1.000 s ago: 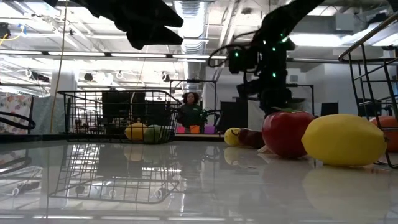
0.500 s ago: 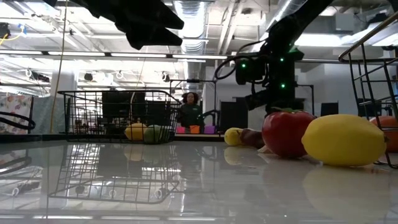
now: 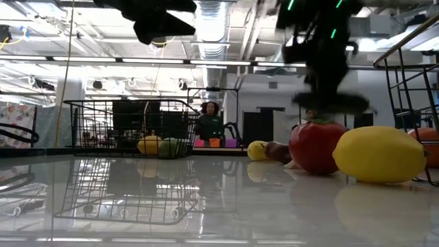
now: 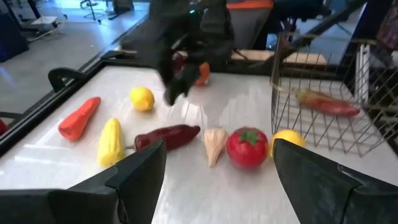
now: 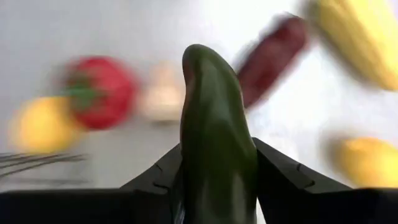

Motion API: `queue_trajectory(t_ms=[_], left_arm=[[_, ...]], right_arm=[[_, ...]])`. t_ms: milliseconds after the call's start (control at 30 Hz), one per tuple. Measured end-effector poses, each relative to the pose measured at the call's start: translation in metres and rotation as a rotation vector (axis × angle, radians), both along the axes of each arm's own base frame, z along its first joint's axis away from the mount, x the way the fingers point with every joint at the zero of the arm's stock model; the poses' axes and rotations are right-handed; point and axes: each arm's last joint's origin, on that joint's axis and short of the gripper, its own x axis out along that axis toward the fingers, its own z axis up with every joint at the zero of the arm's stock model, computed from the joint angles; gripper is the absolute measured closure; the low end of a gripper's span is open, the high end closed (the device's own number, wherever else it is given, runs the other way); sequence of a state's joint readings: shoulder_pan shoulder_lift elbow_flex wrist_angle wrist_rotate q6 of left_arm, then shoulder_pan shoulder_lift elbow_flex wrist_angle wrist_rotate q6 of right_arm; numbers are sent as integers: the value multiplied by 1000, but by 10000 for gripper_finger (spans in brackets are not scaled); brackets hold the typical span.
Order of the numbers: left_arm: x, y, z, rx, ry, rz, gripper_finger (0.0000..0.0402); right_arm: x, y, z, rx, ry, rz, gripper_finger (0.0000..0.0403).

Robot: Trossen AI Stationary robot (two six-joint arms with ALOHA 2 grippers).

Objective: Sort produce into baskets
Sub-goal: Put the green chili pepper into the golden wire basket, then put the red chili pepper into the golden wire basket

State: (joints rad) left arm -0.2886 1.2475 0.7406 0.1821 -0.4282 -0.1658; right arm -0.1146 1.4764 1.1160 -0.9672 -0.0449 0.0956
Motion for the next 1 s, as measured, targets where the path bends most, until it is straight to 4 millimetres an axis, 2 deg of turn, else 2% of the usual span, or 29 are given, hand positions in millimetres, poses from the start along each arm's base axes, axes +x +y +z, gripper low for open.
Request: queue_trajectory(t_ms=[233, 367, 500, 633, 733, 867, 1000], left_arm=[[-6, 3, 9, -4, -32, 32, 116], [-6, 5, 9, -19, -36, 43, 116], [-5, 5, 9, -34, -38, 51, 116], [-5, 6, 9, -37, -38, 52, 116], [-6, 5, 8, -36, -35, 52, 116], [-6, 5, 8, -35, -35, 51, 116], [-6, 5, 8, -42, -33, 43, 116]], right_arm=[[-40, 61, 58, 113, -237, 7, 246], [-62, 92, 72, 202, -280, 8, 243], [-72, 123, 70, 239, -240, 24, 217], [-75, 153, 55, 231, -135, 31, 197], [-74, 168, 43, 214, -78, 19, 179], [-72, 172, 32, 185, 5, -7, 148], [-78, 161, 33, 156, 73, -35, 130]])
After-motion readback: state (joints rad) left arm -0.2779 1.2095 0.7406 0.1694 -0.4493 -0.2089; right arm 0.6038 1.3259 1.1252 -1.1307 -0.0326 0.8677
